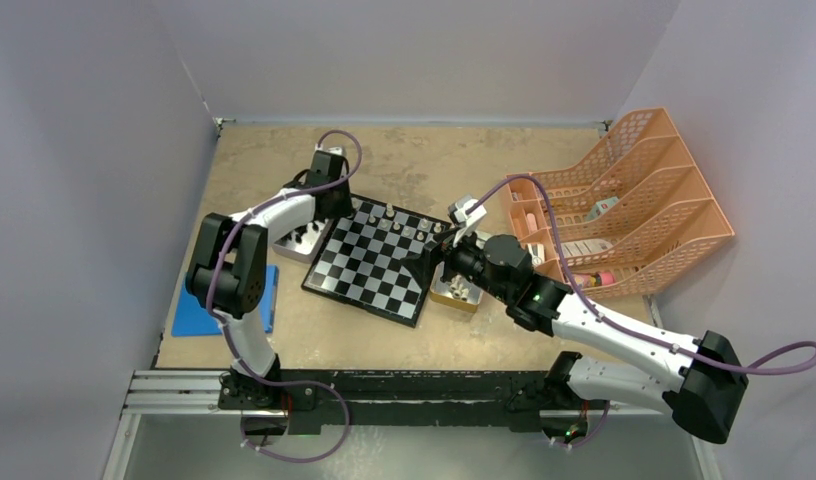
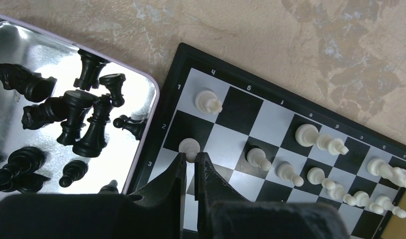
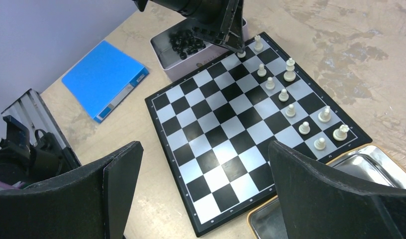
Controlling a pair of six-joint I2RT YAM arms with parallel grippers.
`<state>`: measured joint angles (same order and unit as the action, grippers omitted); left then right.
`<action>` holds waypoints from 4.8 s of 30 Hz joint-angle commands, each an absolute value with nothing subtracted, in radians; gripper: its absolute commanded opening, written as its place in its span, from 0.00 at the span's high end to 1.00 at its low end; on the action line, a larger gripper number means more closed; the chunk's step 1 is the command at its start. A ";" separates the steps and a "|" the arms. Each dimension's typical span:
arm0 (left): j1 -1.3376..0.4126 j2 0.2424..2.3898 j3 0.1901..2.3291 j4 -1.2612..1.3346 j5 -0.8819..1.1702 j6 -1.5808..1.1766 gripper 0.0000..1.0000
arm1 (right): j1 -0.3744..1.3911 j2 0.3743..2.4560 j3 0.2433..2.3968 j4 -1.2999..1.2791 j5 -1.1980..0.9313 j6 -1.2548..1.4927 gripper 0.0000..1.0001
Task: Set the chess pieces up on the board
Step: Place the chess piece on the chessboard, then pick up the chess piece from the storage box.
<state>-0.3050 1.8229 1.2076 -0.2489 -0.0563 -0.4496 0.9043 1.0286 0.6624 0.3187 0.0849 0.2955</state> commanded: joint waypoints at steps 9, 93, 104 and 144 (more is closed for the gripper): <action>-0.290 1.865 1.278 -0.219 -0.066 -0.421 1.00 | 0.910 1.016 0.714 0.315 0.093 0.304 0.01; -0.290 0.848 0.847 -0.467 0.420 -0.326 0.33 | 0.790 1.321 0.813 -0.018 0.371 0.556 0.33; -0.290 0.827 0.820 -0.502 0.467 -0.295 0.33 | 0.744 1.494 0.873 -0.184 0.412 0.620 0.64; -0.290 0.834 0.813 -0.498 0.482 -0.305 0.33 | 0.669 1.623 0.965 -0.231 0.377 0.633 0.64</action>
